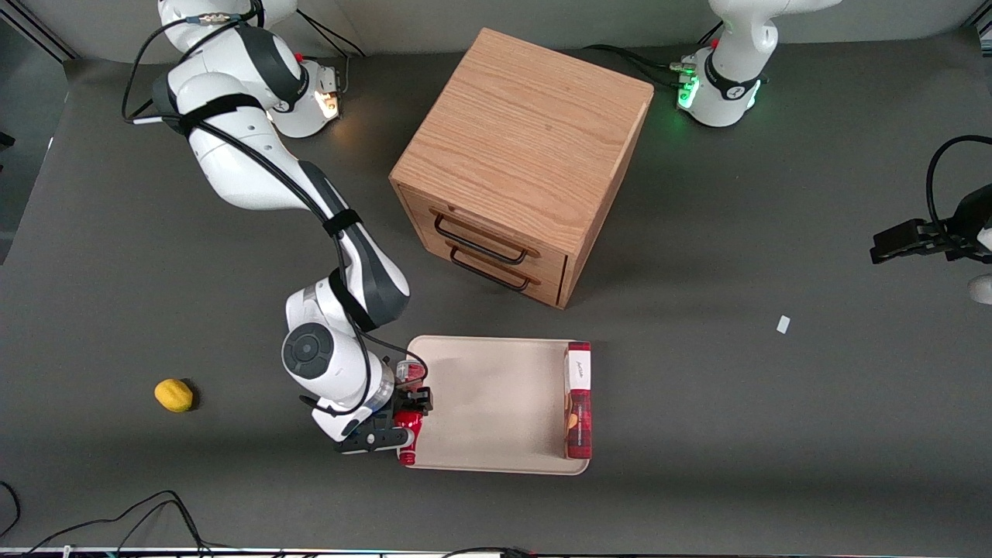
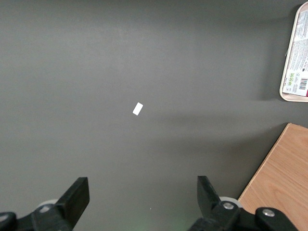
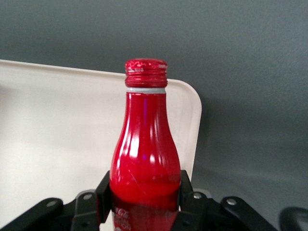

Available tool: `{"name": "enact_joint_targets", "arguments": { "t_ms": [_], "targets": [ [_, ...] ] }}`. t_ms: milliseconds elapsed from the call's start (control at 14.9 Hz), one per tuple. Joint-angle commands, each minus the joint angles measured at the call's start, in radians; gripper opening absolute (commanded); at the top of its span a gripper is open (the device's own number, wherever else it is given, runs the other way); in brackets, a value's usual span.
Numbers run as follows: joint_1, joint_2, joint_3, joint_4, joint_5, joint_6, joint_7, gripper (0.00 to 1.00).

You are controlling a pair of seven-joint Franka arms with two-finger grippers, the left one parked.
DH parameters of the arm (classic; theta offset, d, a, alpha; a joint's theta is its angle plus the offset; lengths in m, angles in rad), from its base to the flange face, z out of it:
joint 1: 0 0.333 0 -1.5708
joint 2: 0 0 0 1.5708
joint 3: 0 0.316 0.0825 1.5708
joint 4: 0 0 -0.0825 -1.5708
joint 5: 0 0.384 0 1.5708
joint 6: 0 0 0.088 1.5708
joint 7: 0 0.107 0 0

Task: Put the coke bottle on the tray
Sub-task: 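Lower the bottle onto the tray's rim area and open the right gripper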

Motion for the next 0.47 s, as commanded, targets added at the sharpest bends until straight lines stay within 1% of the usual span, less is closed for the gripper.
{"name": "enact_joint_targets", "arguments": {
  "t_ms": [0, 134, 269, 336, 403],
  "targets": [
    [-0.001, 0.063, 0.009, 0.05, 0.011, 0.047, 0.041, 0.18],
    [-0.001, 0.084, 0.009, 0.05, 0.011, 0.073, 0.042, 0.31],
    [-0.001, 0.1, 0.009, 0.047, 0.011, 0.084, 0.065, 0.41],
    [-0.001, 0.101, 0.009, 0.044, 0.011, 0.097, 0.069, 0.61],
    [-0.001, 0.103, 0.009, 0.038, 0.011, 0.111, 0.067, 0.65]
  ]
}}
